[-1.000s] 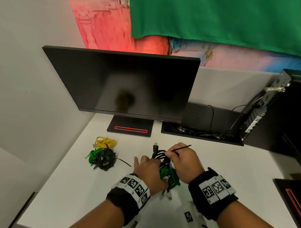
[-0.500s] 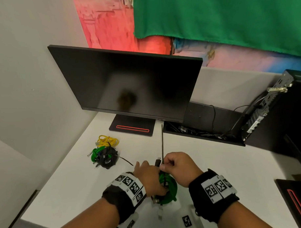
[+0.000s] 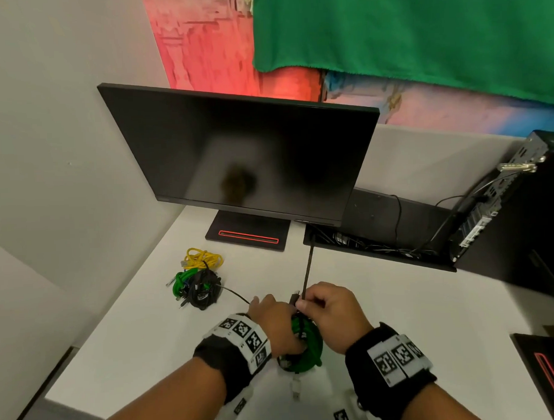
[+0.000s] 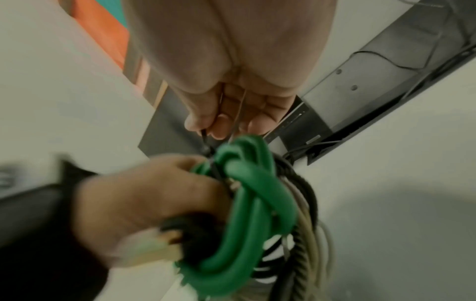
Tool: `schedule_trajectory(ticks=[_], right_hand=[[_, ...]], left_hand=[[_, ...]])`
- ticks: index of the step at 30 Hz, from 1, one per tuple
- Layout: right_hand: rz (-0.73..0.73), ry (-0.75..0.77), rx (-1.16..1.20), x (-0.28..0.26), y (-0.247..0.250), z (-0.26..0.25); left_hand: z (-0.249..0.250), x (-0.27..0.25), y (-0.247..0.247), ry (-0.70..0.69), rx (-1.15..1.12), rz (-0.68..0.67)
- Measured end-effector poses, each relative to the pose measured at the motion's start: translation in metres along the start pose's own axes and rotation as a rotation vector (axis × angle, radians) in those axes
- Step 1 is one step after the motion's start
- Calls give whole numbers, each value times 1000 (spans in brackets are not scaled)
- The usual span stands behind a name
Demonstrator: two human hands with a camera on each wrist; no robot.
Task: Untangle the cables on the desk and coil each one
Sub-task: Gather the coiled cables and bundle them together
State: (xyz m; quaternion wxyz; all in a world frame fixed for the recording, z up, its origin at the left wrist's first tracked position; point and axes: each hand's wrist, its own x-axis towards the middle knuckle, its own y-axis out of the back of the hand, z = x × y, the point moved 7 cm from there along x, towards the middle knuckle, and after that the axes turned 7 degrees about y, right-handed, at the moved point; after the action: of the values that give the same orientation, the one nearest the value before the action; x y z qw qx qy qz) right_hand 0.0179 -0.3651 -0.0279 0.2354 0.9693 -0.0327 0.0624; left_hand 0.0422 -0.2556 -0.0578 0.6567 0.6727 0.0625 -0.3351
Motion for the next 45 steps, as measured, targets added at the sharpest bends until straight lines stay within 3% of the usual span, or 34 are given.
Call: schedule_trajectory(ticks=[2,7,11,15,18,20,24,28,30,32,35,37,39,43,45], right_hand=[[10,-17,-3,1,1,0],[-121,101,22,-19,-17,-11],[-44,-1,84,0,-14,-9],[-152,26,64,-4,-26,-12],[-100,-13,150,2,-29,-8],[-119,2,63,3,-27,0],[-331,-63,-120,-6,-43,26],[-310,-169,-180,-5,-50,41],[-270,-213,-195,-1,-48,44],[-246,-274,-224,1,-44,47],[-287,-392,-306,-3,-42,52],[-281,-473,-228,-6,-43,54],[-249,-528,-106,-7,-45,54],[-147,-515,4,0,-41,52],[-60,-485,29,8,-34,51]], left_hand=[[0,1,-1,-12,-37,-11],[-26,14,-6,3,-312,-114],[-23,18,-14,-60,-319,-106],[-34,22,-10,-18,-265,-102],[-38,23,-11,-121,-289,-87],[-33,20,-11,-169,-311,-82],[-45,20,-10,-205,-400,-20],[-68,15,-9,-231,-481,-48],[-92,9,-9,-161,-569,-101],[-119,6,-6,-136,-626,-72],[-174,5,12,12,-643,216],[-211,4,24,194,-697,441],[-234,7,31,298,-736,563],[-248,41,11,389,-730,345],[-251,54,7,408,-751,307]])
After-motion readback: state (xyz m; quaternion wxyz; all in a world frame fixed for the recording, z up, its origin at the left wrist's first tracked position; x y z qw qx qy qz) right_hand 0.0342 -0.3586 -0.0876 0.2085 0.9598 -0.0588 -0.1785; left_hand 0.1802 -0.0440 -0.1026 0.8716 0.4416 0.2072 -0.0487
